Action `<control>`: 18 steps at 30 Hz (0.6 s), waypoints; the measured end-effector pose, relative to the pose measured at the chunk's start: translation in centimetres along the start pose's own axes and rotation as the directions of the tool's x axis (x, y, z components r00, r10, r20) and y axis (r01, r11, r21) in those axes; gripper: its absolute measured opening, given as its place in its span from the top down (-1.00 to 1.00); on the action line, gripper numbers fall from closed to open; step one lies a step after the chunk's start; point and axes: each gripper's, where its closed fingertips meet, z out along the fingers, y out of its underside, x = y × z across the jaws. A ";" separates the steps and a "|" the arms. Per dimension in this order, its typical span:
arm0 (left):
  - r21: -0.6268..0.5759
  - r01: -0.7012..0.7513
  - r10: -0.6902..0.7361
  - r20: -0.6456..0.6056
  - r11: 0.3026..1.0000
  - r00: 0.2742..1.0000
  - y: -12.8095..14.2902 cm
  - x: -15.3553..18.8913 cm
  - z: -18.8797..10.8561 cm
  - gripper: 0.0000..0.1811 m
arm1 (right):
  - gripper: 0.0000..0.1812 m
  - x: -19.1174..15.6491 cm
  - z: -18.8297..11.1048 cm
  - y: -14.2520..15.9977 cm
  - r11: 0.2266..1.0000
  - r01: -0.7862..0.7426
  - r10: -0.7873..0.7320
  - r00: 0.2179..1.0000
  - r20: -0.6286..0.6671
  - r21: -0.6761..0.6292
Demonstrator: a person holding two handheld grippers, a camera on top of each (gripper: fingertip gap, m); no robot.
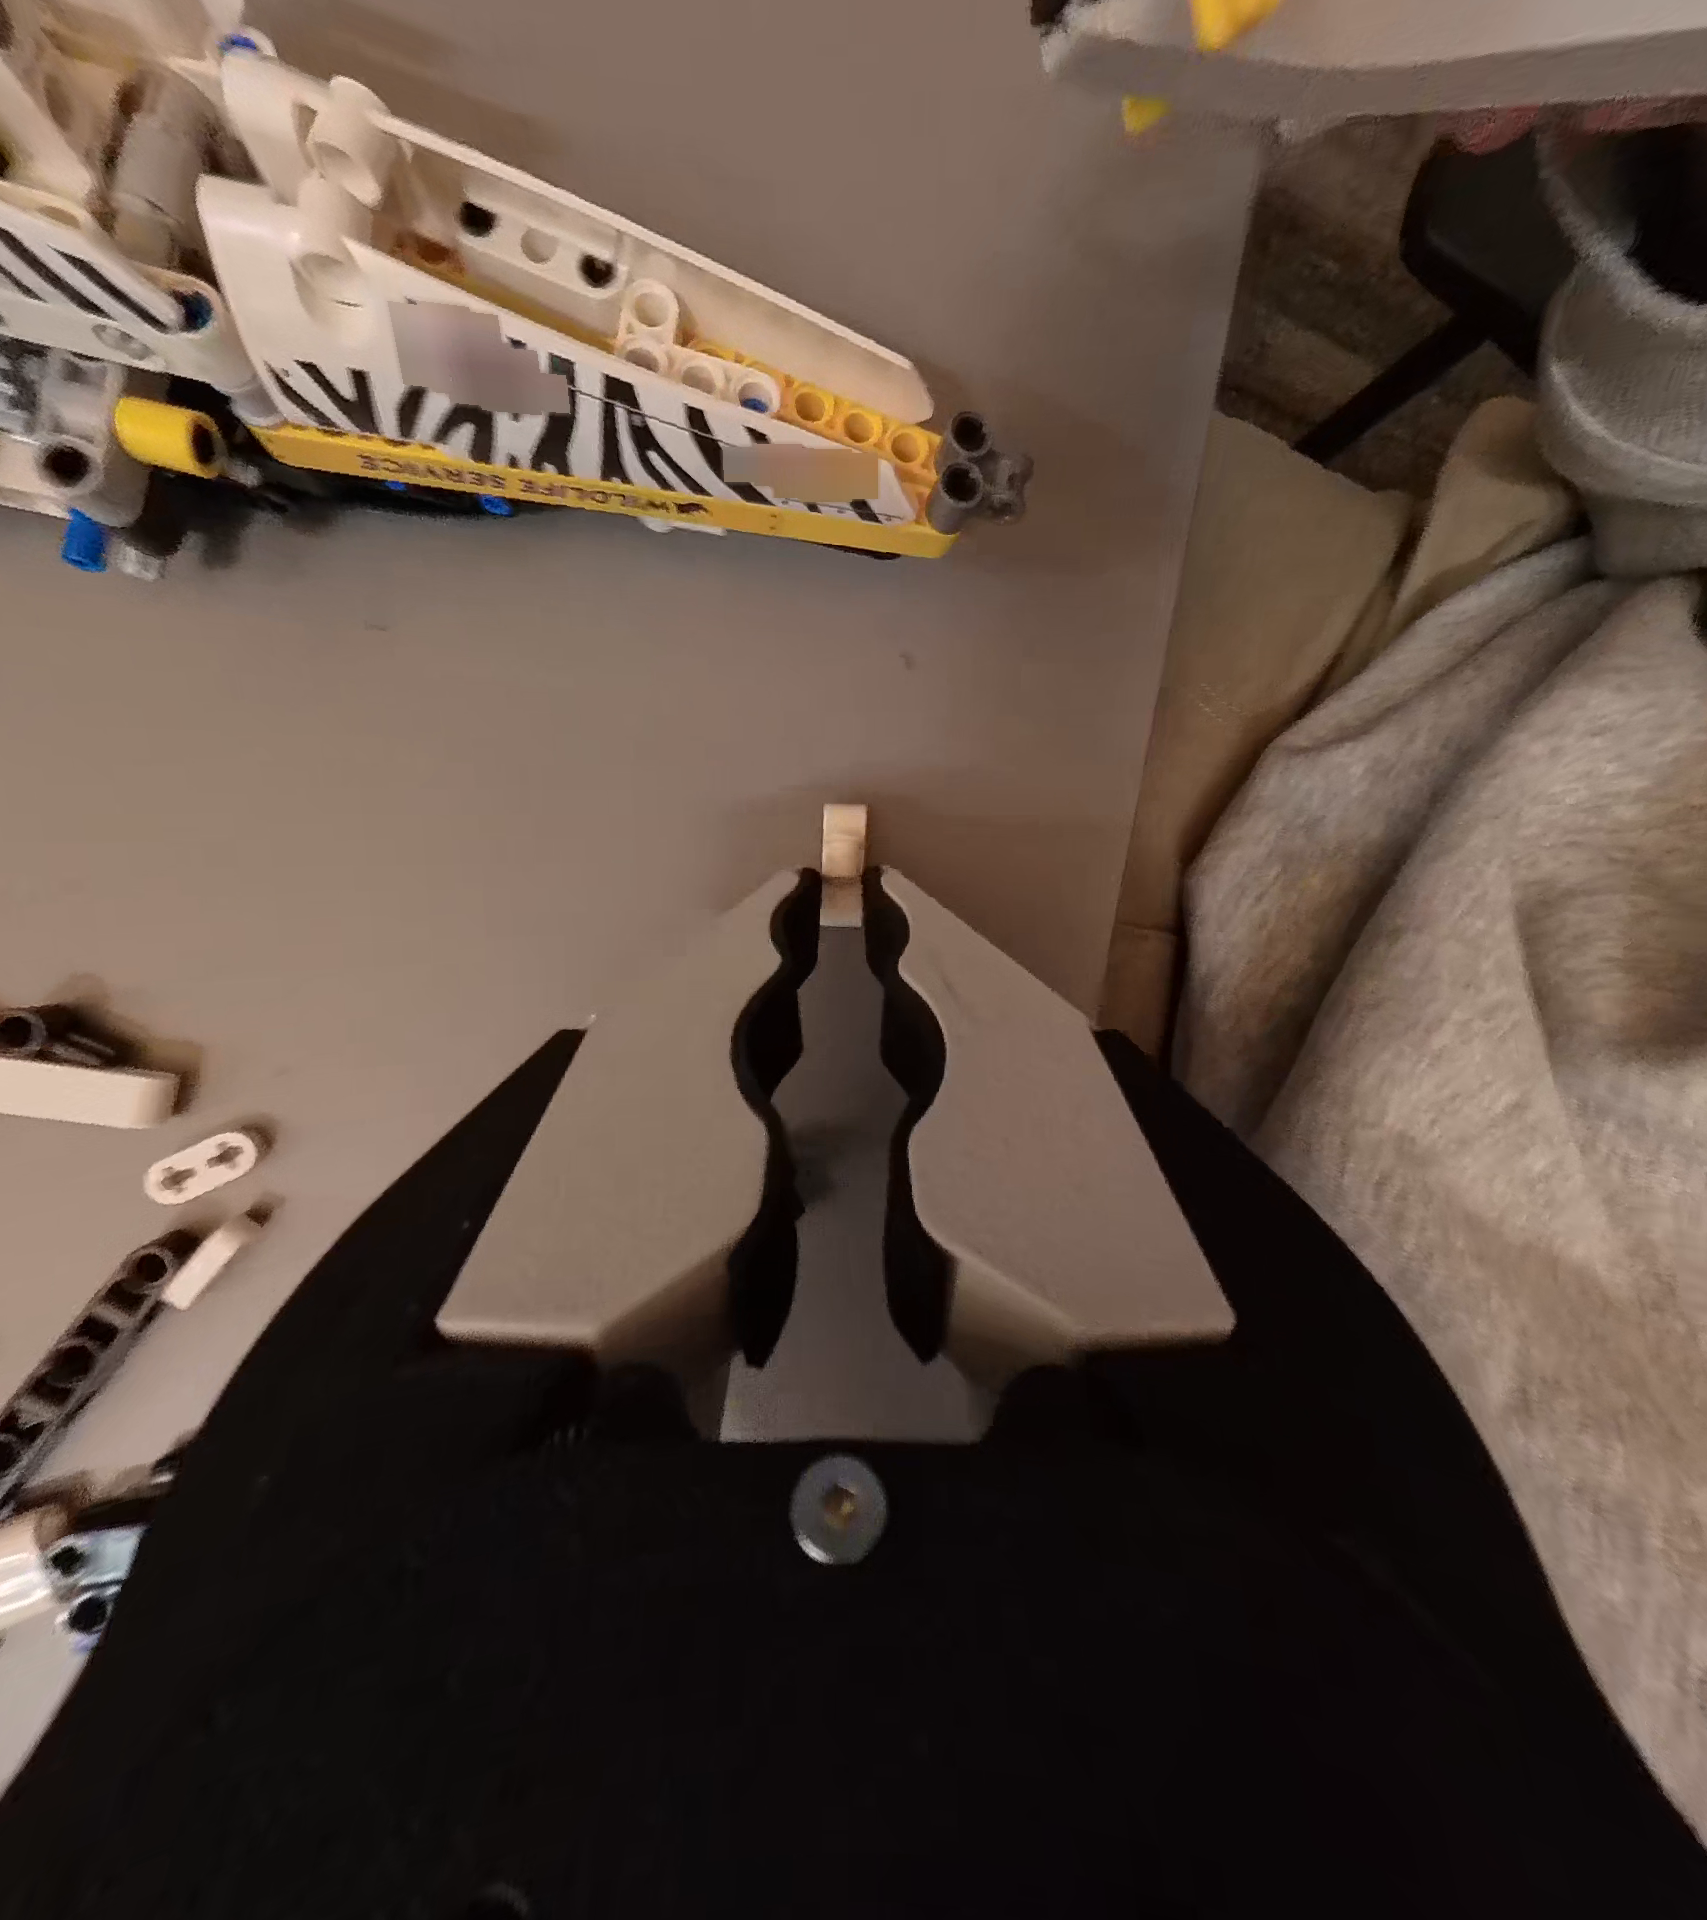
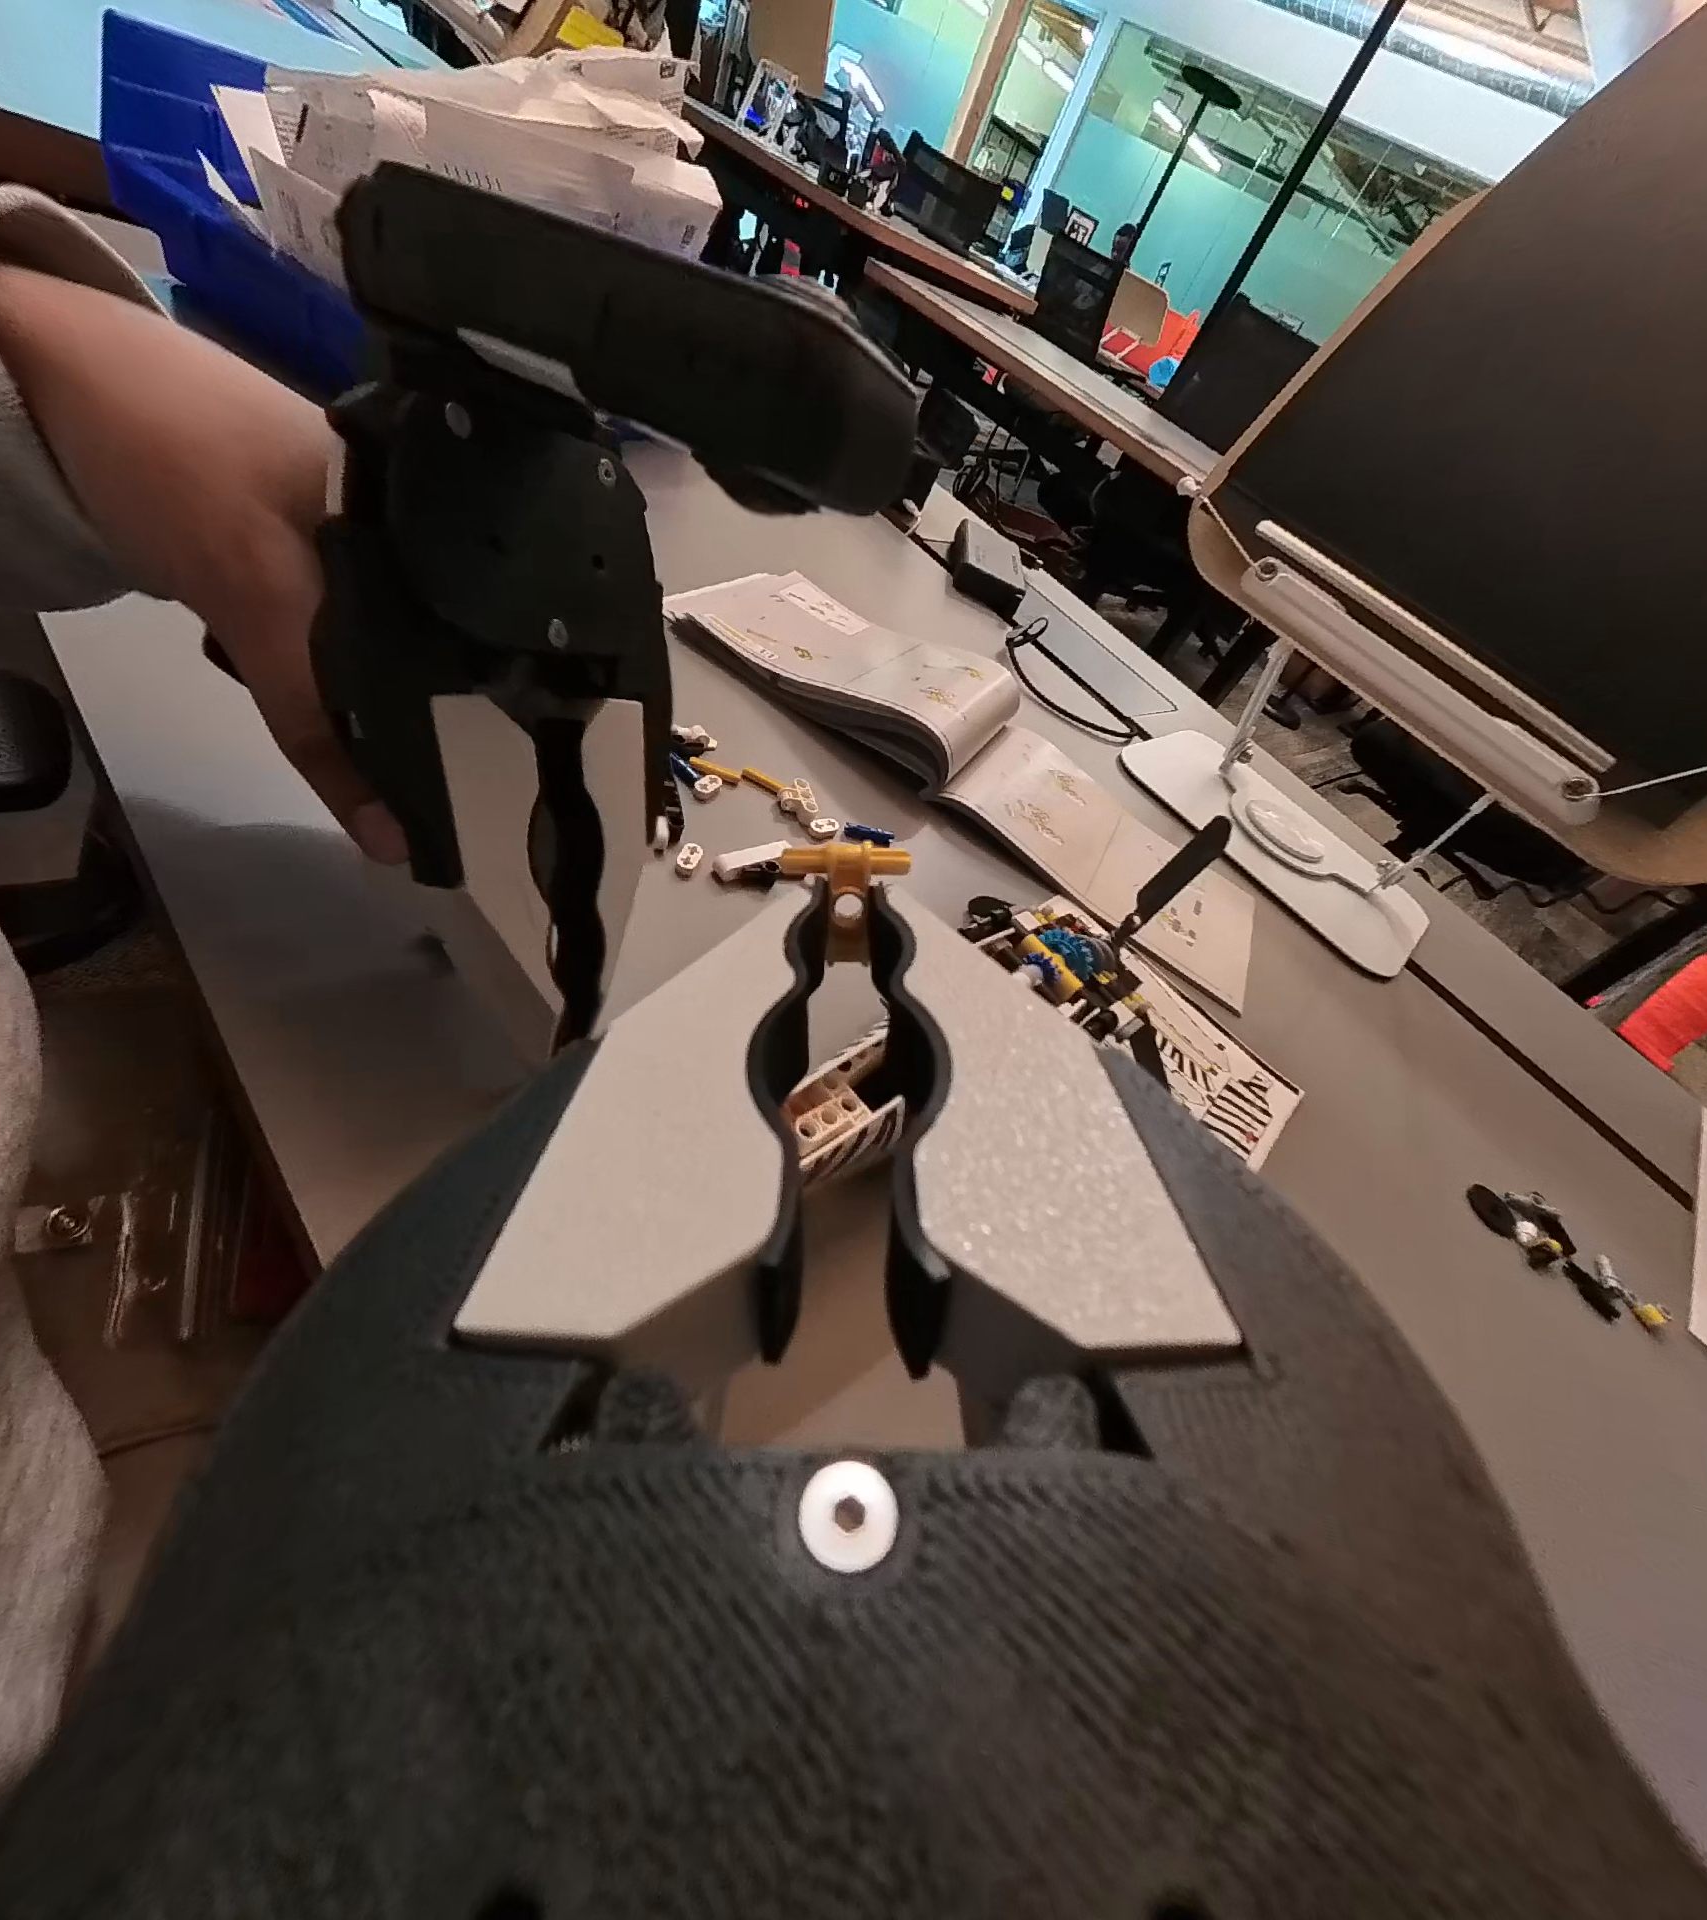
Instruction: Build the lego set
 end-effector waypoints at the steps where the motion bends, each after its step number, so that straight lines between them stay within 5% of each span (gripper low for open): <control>1: 0.003 0.012 -0.012 -0.045 1.000 0.999 0.1 0.5 -0.2 0.93 | 0.94 0.0 0.0 0.0 1.000 0.001 -0.001 1.000 -0.001 0.001; 9: -0.077 0.015 -0.025 -0.127 0.997 0.992 3.0 0.9 -1.4 0.92 | 0.94 -0.2 -0.1 -0.3 1.000 0.006 -0.006 1.000 0.002 0.020; 18: -0.026 0.111 -0.112 -0.029 0.993 0.993 2.8 -2.0 -2.2 0.83 | 0.94 -0.3 -0.1 -0.3 1.000 0.008 -0.008 1.000 0.004 0.020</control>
